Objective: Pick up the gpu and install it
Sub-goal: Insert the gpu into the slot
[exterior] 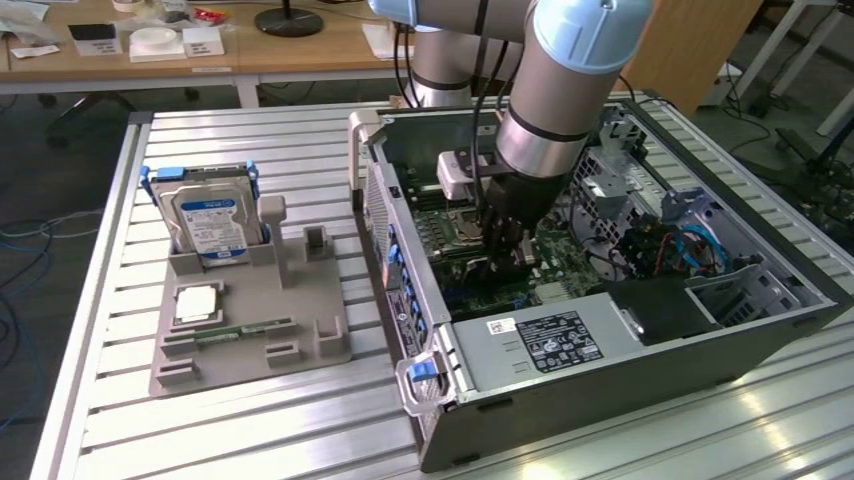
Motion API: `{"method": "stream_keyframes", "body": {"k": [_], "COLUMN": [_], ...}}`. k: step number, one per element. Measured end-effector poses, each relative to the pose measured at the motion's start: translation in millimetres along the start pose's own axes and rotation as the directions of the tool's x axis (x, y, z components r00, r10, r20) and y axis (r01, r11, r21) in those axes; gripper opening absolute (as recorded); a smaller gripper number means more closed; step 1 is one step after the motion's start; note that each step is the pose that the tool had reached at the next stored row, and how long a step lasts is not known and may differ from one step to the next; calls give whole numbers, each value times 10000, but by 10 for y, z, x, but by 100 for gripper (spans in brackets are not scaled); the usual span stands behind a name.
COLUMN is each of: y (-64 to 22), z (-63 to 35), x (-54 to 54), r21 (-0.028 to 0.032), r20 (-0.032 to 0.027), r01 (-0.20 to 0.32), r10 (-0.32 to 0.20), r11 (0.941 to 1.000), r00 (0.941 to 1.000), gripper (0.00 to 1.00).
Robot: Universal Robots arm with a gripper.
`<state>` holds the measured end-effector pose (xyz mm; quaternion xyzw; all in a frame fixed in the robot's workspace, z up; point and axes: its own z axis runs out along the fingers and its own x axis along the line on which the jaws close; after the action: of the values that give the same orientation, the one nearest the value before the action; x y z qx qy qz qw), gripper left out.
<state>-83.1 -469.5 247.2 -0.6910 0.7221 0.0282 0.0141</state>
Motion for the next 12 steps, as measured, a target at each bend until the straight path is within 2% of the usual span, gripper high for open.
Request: {"method": "stream_keyframes", "body": {"k": [3,4,12], "y": [1,3,3], "z": [0,3,3], "x": [-8,-41,-41], "r21": [0,1,1], "r20": [0,2,1], "r01": [-2,-10,-10], "r10": [2,10,10], "r11": [10000,10000,10000], "r00": [10000,10000,10000], "gripper": [26,26,26]}}
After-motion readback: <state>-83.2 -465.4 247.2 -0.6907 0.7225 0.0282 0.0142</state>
